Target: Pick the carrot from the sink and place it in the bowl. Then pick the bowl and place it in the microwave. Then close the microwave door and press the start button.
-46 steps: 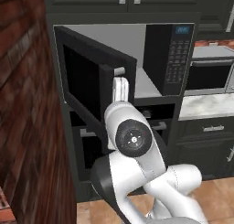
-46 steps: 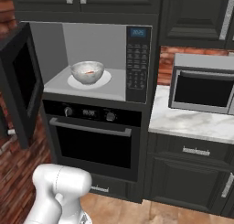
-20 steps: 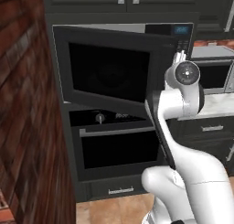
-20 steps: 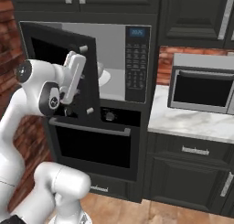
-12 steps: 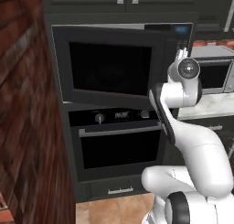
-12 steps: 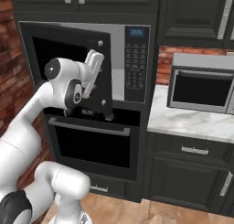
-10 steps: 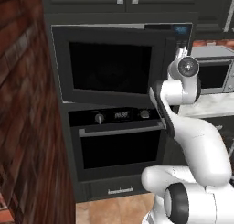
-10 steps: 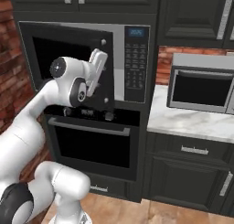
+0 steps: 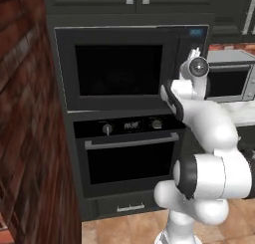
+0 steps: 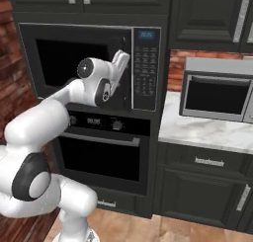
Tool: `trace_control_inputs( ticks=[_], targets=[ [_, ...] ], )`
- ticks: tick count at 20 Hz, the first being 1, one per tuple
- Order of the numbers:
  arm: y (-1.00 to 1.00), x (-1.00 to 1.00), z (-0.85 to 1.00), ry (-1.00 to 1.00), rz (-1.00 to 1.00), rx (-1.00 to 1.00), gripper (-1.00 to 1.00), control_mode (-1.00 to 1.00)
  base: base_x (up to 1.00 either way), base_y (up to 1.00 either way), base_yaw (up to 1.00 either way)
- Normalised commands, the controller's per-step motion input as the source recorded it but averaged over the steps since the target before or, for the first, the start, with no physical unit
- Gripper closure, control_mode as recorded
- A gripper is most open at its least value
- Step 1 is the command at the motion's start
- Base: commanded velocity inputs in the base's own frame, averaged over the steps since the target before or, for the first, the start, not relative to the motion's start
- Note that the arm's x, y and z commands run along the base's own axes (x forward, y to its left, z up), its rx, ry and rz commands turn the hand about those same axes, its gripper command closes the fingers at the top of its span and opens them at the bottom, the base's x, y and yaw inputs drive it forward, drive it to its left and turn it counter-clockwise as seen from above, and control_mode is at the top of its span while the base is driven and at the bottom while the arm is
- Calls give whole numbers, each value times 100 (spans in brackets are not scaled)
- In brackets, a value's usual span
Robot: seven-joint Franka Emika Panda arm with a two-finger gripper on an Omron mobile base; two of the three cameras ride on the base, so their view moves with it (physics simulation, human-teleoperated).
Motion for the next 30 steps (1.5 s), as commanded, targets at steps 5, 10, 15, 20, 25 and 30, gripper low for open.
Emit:
trace_control_inputs(
  ticks=[5, 10, 15, 20, 25, 30],
  targets=[
    [75, 100, -3, 0, 0, -2, -100, -100, 0, 0, 0],
    [81, 100, -9, 0, 0, 0, -100, -100, 0, 0, 0],
    [61, 75, -10, -3, 0, 0, -100, -100, 0, 0, 0],
    [-37, -81, 0, -8, -1, 0, -100, -100, 0, 0, 0],
    [-100, -51, -24, 0, 18, 0, -100, -100, 0, 0, 0],
    [-86, -27, -38, -4, 41, 0, -100, -100, 0, 0, 0]
  ],
)
